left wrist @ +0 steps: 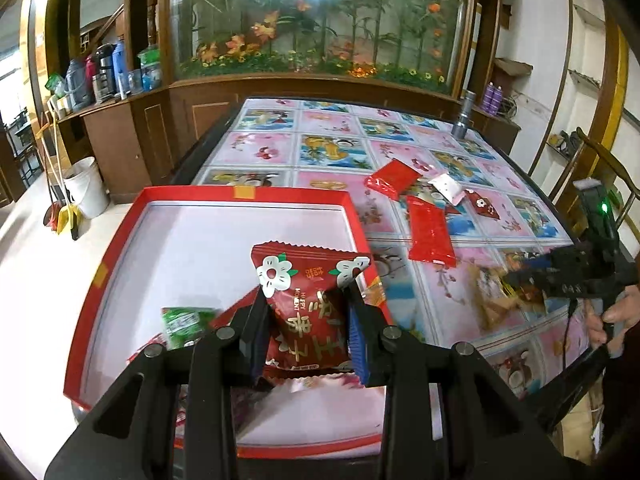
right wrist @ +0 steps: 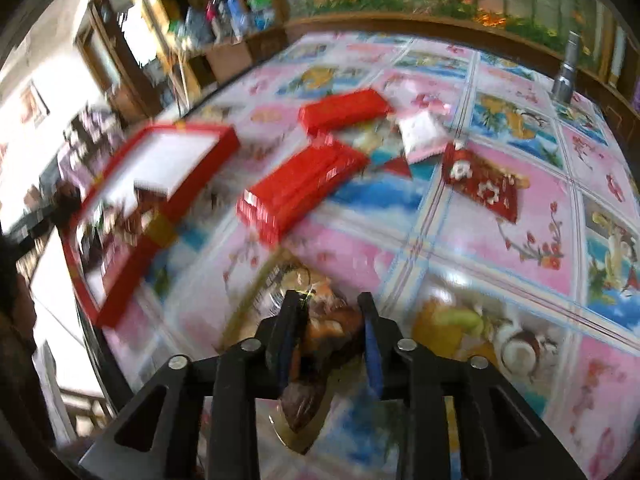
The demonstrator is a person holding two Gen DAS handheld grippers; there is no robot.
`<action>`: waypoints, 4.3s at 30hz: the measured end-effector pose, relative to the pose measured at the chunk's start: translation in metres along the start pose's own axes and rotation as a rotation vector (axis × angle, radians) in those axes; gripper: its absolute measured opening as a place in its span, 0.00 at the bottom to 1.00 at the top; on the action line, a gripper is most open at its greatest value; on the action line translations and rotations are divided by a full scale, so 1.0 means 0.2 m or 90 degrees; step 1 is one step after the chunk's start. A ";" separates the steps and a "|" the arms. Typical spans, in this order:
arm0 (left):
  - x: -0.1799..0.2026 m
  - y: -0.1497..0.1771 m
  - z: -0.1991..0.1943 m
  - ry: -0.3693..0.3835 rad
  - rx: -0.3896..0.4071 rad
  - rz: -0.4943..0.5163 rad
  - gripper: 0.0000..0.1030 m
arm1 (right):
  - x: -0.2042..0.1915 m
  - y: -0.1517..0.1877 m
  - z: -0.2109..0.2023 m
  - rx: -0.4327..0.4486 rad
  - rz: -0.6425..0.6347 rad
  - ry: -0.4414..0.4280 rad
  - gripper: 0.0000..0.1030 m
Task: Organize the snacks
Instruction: 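Carry both snacks over the red-rimmed box and open both grippers, then move both grippers back over the remaining packets on the table, then grasp the long red packet with the left gripper while the right grasps a red-white wrapper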
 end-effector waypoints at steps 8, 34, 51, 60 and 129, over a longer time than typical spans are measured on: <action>-0.07 0.03 -0.02 0.006 0.005 -0.017 0.30 | -0.13 0.24 -0.18 -0.068 -0.168 0.052 0.56; -0.06 0.03 -0.04 0.016 0.007 -0.018 0.30 | -0.16 0.28 -0.05 -0.085 -0.155 -0.033 0.53; -0.30 0.09 -0.08 -0.033 0.001 -0.054 0.30 | -0.86 -0.42 0.19 0.038 -0.034 -0.198 0.52; -0.35 -0.01 0.04 -0.051 -0.013 -0.047 0.30 | -1.03 -0.58 0.40 0.031 0.002 -0.210 0.56; 0.78 -0.10 0.74 0.061 -0.177 0.113 0.47 | 0.69 -0.45 0.17 0.052 0.347 -0.348 0.73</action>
Point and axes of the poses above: each gripper's, at about its wrist camera, not at the fingertips, and z roughly the way its jaws point, x to its right, y to its underside, the point moved 6 cm from there along z, roughly the way its jaws point
